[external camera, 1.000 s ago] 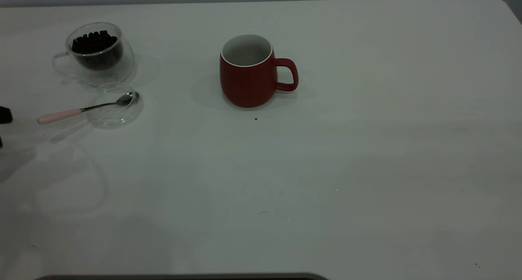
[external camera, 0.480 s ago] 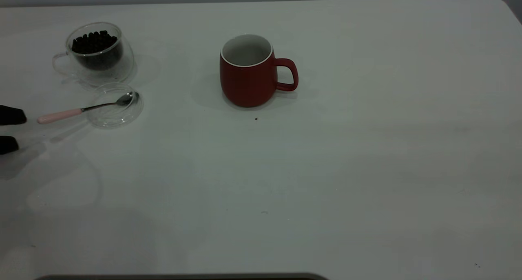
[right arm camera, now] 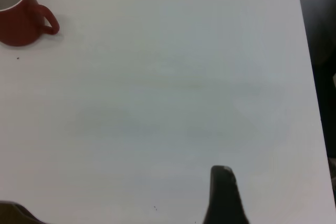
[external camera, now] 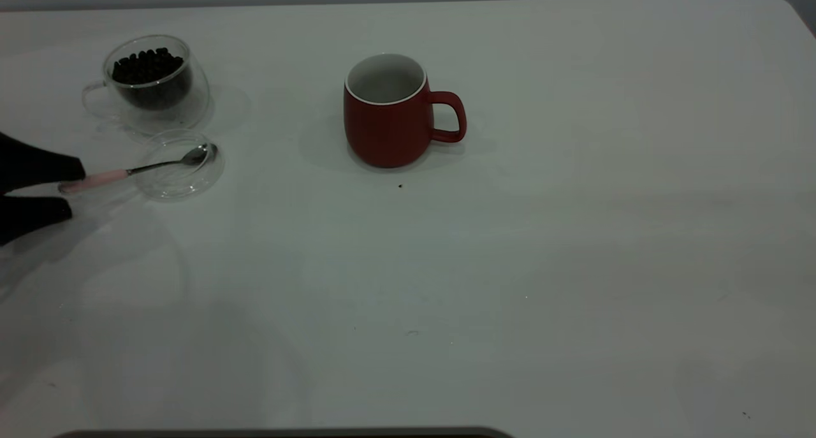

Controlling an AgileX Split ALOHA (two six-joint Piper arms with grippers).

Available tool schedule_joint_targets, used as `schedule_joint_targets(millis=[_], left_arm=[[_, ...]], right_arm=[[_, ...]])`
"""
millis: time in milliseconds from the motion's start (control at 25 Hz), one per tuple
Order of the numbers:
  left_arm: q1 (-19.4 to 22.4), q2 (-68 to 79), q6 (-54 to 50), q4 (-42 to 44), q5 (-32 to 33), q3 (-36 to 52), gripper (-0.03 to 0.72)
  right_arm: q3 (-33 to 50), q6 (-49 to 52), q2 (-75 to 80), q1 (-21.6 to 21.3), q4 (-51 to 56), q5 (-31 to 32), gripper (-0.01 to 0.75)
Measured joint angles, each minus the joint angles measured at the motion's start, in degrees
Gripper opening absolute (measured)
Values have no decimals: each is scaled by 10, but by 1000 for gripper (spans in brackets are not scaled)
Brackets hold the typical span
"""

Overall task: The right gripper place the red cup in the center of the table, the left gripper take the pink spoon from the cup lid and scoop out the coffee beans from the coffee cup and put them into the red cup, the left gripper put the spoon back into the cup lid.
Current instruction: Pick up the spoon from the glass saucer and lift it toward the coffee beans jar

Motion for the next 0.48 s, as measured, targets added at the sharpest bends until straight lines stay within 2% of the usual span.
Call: schedule_joint_targets(millis=[480], left_arm=[[-6,17,10,-29,2,0,589]], right_arm=[[0,0,0,0,0,1,556]])
